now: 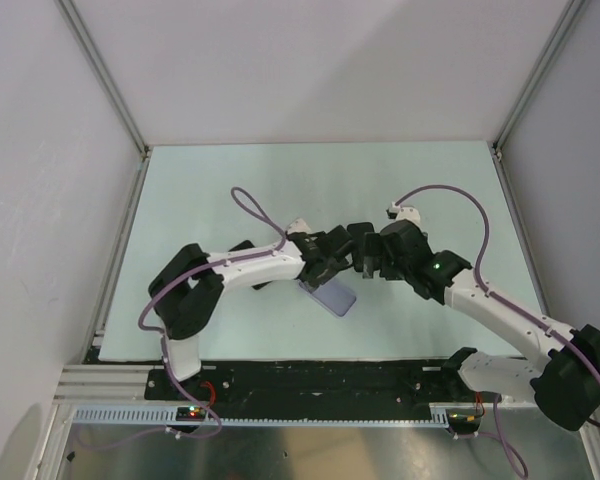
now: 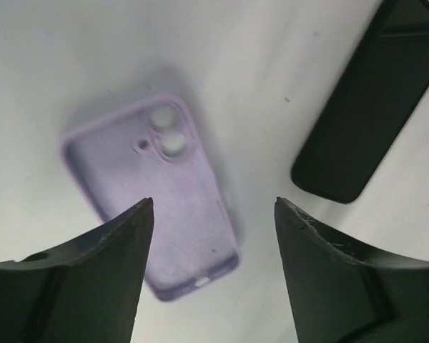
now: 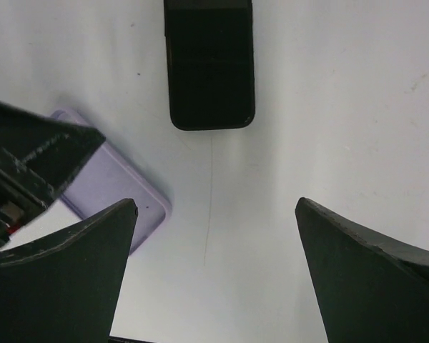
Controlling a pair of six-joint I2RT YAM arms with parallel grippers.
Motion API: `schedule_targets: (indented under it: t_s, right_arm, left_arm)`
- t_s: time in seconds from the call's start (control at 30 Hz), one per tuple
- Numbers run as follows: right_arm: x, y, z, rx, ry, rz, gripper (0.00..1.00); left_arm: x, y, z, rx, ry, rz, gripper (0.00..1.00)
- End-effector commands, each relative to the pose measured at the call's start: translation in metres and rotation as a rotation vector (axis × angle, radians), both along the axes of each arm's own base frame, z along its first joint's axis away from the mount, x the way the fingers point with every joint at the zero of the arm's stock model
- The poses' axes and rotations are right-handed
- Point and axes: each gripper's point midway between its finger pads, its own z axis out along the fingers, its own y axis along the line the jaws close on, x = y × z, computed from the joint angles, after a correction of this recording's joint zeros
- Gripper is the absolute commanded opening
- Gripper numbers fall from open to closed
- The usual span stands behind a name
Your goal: Put the phone into the phone case
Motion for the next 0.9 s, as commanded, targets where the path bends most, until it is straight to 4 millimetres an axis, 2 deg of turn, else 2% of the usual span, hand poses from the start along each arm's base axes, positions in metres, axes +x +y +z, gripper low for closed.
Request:
schedule_targets:
  t_s: [0.0,0.03,0.1,0.2,0.33,0.43,0.53,0.6,0.73,0.87]
  right_arm:
    - [0.010,0.023,0.012,0.096,-0.039,0.069,0.99]
    - [0.011,0.033,0.012,0.116,-0.037,0.101,0.99]
    - [0.012,0.059,0.013,0.134,-0.042,0.182,0.99]
    - [0.012,0.113,0.016,0.110,-0.062,0.314,0.99]
    - [0.020,0.187,0.009,0.054,-0.061,0.464,1.00]
    - [0.028,0.232,-0.003,0.017,-0.043,0.551,0.99]
    - [0.032,0.261,-0.021,-0.022,-0.006,0.606,0.99]
    - [0.035,0.282,-0.024,-0.018,0.002,0.640,0.99]
    - [0.038,0.308,-0.041,-0.025,0.045,0.673,0.99]
    - [0.038,0.320,-0.056,-0.026,0.076,0.682,0.99]
  left_arm:
    - [0.018,0.041,0.036,0.030,-0.126,-0.106,0.78]
    - [0.017,0.059,0.036,0.042,-0.133,-0.107,0.82]
    - [0.018,0.095,0.051,0.021,-0.171,-0.096,0.89]
    - [0.019,0.154,0.058,-0.002,-0.197,-0.056,0.95]
    - [0.015,0.210,0.069,-0.031,-0.251,-0.054,0.98]
    - [0.012,0.235,0.080,-0.045,-0.297,-0.048,0.99]
    - [0.007,0.255,0.079,-0.071,-0.307,-0.033,1.00]
    - [0.003,0.266,0.075,-0.088,-0.307,-0.025,1.00]
    - [0.002,0.283,0.070,-0.089,-0.301,-0.015,1.00]
    - [0.006,0.297,0.070,-0.090,-0.297,0.007,1.00]
